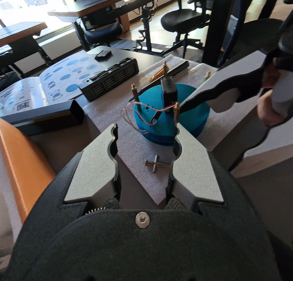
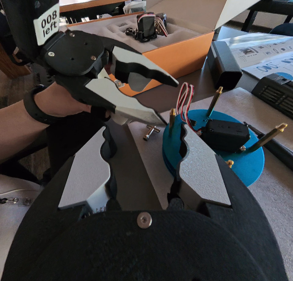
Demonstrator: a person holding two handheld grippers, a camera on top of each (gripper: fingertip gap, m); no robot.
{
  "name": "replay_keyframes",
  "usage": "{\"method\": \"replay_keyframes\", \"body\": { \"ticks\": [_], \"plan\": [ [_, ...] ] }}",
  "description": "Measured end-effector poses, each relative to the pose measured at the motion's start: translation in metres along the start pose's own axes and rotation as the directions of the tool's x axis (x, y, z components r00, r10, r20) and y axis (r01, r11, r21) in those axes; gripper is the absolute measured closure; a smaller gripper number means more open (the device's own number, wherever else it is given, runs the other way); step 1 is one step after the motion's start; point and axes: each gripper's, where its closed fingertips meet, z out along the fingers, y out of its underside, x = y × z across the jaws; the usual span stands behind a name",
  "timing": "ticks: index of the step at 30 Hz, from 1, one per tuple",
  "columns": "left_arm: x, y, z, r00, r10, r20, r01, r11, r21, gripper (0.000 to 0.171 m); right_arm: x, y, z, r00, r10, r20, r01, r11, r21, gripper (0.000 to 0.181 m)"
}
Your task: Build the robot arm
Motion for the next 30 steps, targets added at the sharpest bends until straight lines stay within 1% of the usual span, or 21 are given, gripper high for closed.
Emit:
{"method": "replay_keyframes", "body": {
  "ticks": [1,3,5,7,9,11,14,16,18,19,20,21,22,24,25,26,27,28,30],
  "plan": [
    [0.002,-0.002,0.000,1.000,0.006,-0.008,-0.006,1.000,0.007,0.101,-0.001,-0.003,0.002,1.000,-0.012,0.001,0.012,1.000,0.010,0.092],
    [0.001,-0.001,0.002,1.000,0.014,0.000,-0.014,1.000,-0.001,0.101,-0.002,0.000,0.006,1.000,-0.014,0.013,0.014,1.000,-0.016,0.091],
    [-0.007,0.003,0.002,0.999,0.005,0.036,-0.005,1.000,-0.023,0.102,-0.008,0.003,0.007,0.999,-0.004,0.041,0.005,0.999,-0.033,0.091],
    [-0.012,0.006,0.001,0.998,-0.011,0.058,0.012,0.999,-0.033,0.106,-0.010,0.006,0.003,0.999,0.001,0.038,0.000,0.999,-0.038,0.092],
    [-0.007,0.002,-0.001,0.999,-0.009,0.037,0.009,1.000,-0.009,0.105,-0.008,0.007,-0.001,1.000,0.002,0.016,-0.001,0.999,-0.037,0.096],
    [-0.002,-0.003,-0.004,1.000,-0.001,0.015,0.001,1.000,0.019,0.103,-0.004,0.005,-0.003,1.000,0.003,-0.013,-0.003,1.000,-0.020,0.096],
    [0.005,-0.006,-0.004,1.000,0.012,-0.019,-0.011,0.999,0.033,0.101,-0.005,0.006,0.004,1.000,-0.005,0.003,0.005,0.999,-0.033,0.091],
    [0.006,0.000,0.002,0.999,0.029,-0.022,-0.030,1.000,-0.006,0.098,-0.009,0.008,0.007,1.000,-0.008,0.021,0.009,0.999,-0.050,0.089],
    [-0.001,0.005,0.005,0.998,0.061,0.026,-0.060,0.997,-0.046,0.097,-0.011,0.012,0.004,1.000,-0.016,0.014,0.017,0.997,-0.074,0.088],
    [-0.004,0.005,0.004,0.997,0.056,0.045,-0.054,0.997,-0.048,0.095,-0.015,0.015,0.000,0.999,-0.018,0.039,0.021,0.995,-0.095,0.098],
    [-0.011,0.007,0.002,0.996,0.036,0.079,-0.032,0.998,-0.051,0.099,-0.025,0.018,-0.005,0.995,-0.015,0.096,0.026,0.993,-0.119,0.113],
    [-0.019,0.009,0.000,0.994,0.011,0.111,-0.006,0.999,-0.052,0.115,-0.026,0.018,-0.009,0.995,-0.019,0.099,0.032,0.991,-0.133,0.112],
    [-0.019,0.008,-0.001,0.995,-0.016,0.101,0.020,0.999,-0.040,0.114,-0.018,0.016,-0.014,0.997,-0.055,0.062,0.064,0.987,-0.146,0.112],
    [-0.013,0.001,-0.003,0.997,-0.043,0.064,0.043,0.999,0.002,0.110,0.001,0.004,-0.022,0.984,-0.179,0.001,0.176,0.968,-0.178,0.113],
    [-0.013,0.000,-0.004,0.997,-0.040,0.062,0.040,0.999,0.011,0.110,0.007,-0.002,-0.024,0.970,-0.244,0.005,0.240,0.950,-0.201,0.116],
    [-0.010,-0.001,-0.004,0.998,-0.036,0.050,0.036,0.999,0.013,0.110,0.010,-0.007,-0.024,0.952,-0.303,0.036,0.304,0.926,-0.226,0.118],
    [-0.004,-0.002,-0.004,0.999,-0.031,0.016,0.031,0.999,0.017,0.105,0.015,-0.008,-0.023,0.938,-0.339,0.066,0.344,0.902,-0.262,0.120],
    [0.001,-0.003,-0.003,1.000,-0.023,-0.010,0.023,1.000,0.022,0.099,0.018,-0.007,-0.020,0.936,-0.339,0.095,0.352,0.887,-0.300,0.120],
    [0.004,-0.002,-0.001,1.000,0.000,-0.018,0.000,1.000,0.013,0.098,0.010,-0.006,-0.014,0.945,-0.266,0.191,0.315,0.895,-0.316,0.120]
  ]
}}
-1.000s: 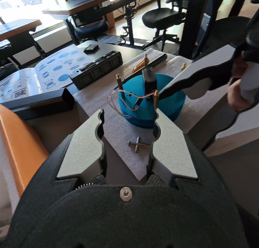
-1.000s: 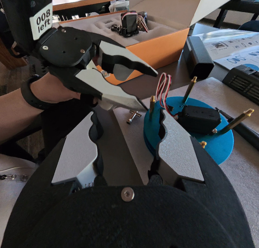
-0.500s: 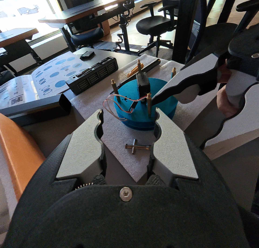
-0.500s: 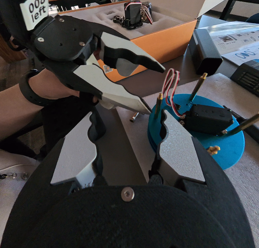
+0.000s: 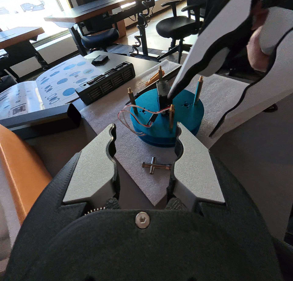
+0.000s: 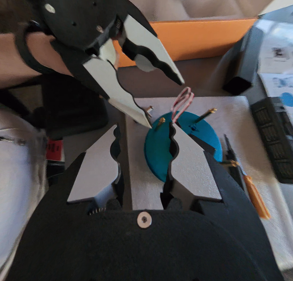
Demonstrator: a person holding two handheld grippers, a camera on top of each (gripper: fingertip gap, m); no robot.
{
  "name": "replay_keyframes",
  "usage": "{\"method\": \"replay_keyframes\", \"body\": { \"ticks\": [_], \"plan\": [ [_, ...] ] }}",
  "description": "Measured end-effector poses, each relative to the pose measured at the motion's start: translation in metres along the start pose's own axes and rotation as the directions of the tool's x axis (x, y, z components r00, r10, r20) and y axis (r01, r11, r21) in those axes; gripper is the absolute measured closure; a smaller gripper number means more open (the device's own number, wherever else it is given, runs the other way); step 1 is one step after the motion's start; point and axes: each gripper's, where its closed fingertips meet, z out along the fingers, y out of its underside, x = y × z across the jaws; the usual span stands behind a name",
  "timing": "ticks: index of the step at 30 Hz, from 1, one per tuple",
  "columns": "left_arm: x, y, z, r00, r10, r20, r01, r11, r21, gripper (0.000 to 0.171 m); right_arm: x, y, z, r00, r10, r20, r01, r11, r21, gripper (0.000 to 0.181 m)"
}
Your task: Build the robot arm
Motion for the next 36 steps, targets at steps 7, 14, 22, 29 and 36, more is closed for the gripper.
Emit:
{"method": "replay_keyframes", "body": {
  "ticks": [7,14,22,29,36],
  "plan": [
    [-0.003,0.004,0.008,0.998,0.056,0.036,-0.054,0.998,-0.043,0.098,-0.007,0.013,0.019,0.999,0.019,0.051,-0.015,0.998,-0.066,0.118],
    [-0.014,0.008,0.002,0.997,-0.016,0.075,0.019,0.999,-0.042,0.102,-0.005,0.010,0.008,0.998,0.052,0.029,-0.050,0.996,-0.080,0.121],
    [-0.007,0.010,0.008,0.999,0.015,0.047,-0.012,0.997,-0.071,0.089,-0.014,0.016,0.018,0.995,0.071,0.066,-0.061,0.989,-0.137,0.111],
    [-0.010,0.006,0.002,0.999,-0.036,0.037,0.037,0.999,-0.028,0.101,-0.005,0.009,0.016,0.990,0.130,0.051,-0.126,0.989,-0.082,0.117],
    [-0.014,0.007,0.001,0.997,-0.048,0.061,0.051,0.998,-0.039,0.111,-0.001,0.022,0.001,0.998,-0.032,0.058,0.045,0.973,-0.227,0.143]
  ]
}}
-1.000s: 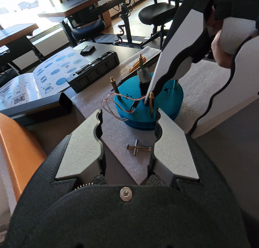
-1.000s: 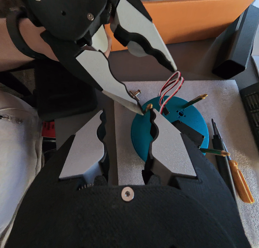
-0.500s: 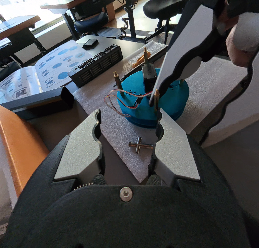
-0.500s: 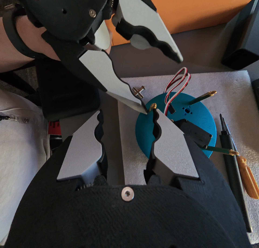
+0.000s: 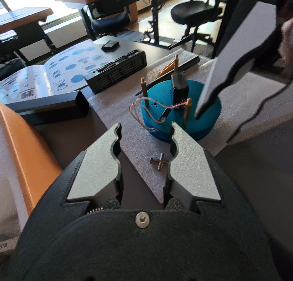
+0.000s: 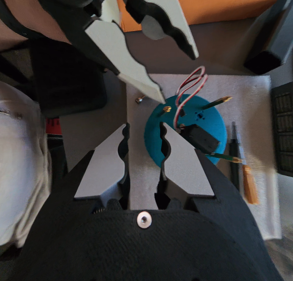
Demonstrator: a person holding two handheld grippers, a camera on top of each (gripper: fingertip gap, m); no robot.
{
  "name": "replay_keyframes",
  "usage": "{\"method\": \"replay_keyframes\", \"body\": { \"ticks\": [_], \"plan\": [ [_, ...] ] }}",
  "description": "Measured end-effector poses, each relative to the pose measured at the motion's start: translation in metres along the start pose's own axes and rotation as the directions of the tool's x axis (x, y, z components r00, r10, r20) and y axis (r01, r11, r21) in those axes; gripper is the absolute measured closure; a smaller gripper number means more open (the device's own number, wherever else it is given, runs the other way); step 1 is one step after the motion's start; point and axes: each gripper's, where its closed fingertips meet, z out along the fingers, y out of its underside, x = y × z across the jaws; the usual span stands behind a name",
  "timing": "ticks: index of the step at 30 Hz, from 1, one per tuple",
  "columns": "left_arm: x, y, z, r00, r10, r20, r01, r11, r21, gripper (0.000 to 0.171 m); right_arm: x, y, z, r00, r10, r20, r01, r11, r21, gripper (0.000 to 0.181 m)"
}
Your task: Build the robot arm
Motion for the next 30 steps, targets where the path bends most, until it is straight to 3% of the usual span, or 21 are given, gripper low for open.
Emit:
{"method": "replay_keyframes", "body": {
  "ticks": [5,8,12,22,27,30],
  "plan": [
    [-0.001,-0.042,-0.031,0.999,-0.047,-0.016,0.050,0.963,0.266,0.115,0.015,-0.028,-0.016,0.930,-0.369,0.002,0.369,0.929,-0.023,0.153],
    [-0.015,-0.062,-0.058,0.991,-0.131,-0.025,0.129,0.896,0.425,0.119,0.014,-0.026,-0.008,0.915,-0.384,0.127,0.398,0.910,-0.120,0.157],
    [-0.031,-0.072,-0.081,0.972,-0.227,-0.065,0.225,0.808,0.545,0.120,0.018,-0.018,0.004,0.914,-0.370,0.169,0.399,0.896,-0.195,0.172],
    [-0.035,-0.078,-0.097,0.962,-0.260,-0.087,0.258,0.754,0.604,0.120,0.020,-0.003,0.018,0.967,-0.223,0.122,0.247,0.937,-0.247,0.175],
    [-0.033,-0.078,-0.097,0.962,-0.257,-0.092,0.259,0.755,0.603,0.120,0.020,-0.003,0.018,1.000,0.027,0.000,-0.026,0.961,-0.274,0.176],
    [-0.037,-0.082,-0.105,0.963,-0.260,-0.076,0.248,0.733,0.634,0.124,0.021,-0.003,0.018,0.965,0.219,-0.145,-0.247,0.945,-0.216,0.176]
  ]
}}
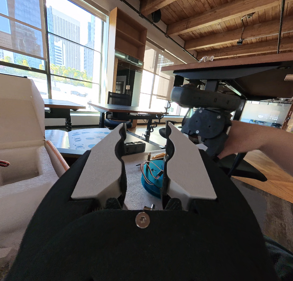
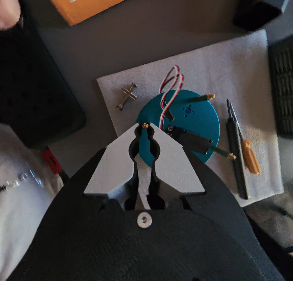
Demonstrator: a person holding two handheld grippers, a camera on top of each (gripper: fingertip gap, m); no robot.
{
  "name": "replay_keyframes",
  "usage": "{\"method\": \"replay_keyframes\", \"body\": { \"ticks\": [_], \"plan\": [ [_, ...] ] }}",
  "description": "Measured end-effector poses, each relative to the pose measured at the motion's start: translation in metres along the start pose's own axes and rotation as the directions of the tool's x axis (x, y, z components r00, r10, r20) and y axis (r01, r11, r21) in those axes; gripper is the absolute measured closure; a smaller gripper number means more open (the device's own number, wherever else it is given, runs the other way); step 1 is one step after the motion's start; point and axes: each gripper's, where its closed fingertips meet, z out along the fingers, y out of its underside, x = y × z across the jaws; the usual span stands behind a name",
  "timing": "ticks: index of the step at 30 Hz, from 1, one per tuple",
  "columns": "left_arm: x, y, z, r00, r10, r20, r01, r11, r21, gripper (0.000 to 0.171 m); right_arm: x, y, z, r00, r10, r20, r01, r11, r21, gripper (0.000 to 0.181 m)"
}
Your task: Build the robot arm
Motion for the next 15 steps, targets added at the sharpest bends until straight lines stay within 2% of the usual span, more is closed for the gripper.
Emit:
{"method": "replay_keyframes", "body": {
  "ticks": [1,3,5,9,12,15],
  "plan": [
    [-0.001,0.000,0.000,1.000,-0.001,0.003,0.001,1.000,0.001,0.124,0.000,0.000,0.000,0.998,0.065,-0.025,-0.064,0.998,0.026,0.176],
    [-0.002,0.002,0.001,1.000,-0.005,0.008,0.005,1.000,-0.008,0.123,0.000,0.000,0.003,0.993,0.098,-0.064,-0.092,0.992,0.088,0.173],
    [-0.002,0.004,0.002,1.000,-0.014,0.006,0.014,1.000,-0.019,0.122,-0.008,0.000,0.008,0.994,0.112,-0.018,-0.108,0.984,0.143,0.159],
    [0.003,0.018,0.008,0.999,-0.033,-0.032,0.030,0.995,-0.092,0.120,-0.013,-0.005,0.000,0.987,0.134,0.085,-0.152,0.952,0.265,0.145],
    [0.011,0.042,0.015,0.997,-0.041,-0.068,0.025,0.976,-0.215,0.113,-0.018,-0.018,-0.017,0.986,0.101,0.135,-0.148,0.898,0.414,0.128],
    [0.021,0.058,0.019,0.994,0.038,-0.106,-0.067,0.955,-0.290,0.110,-0.026,-0.011,-0.019,0.992,-0.027,0.123,-0.028,0.905,0.425,0.114]
  ]
}}
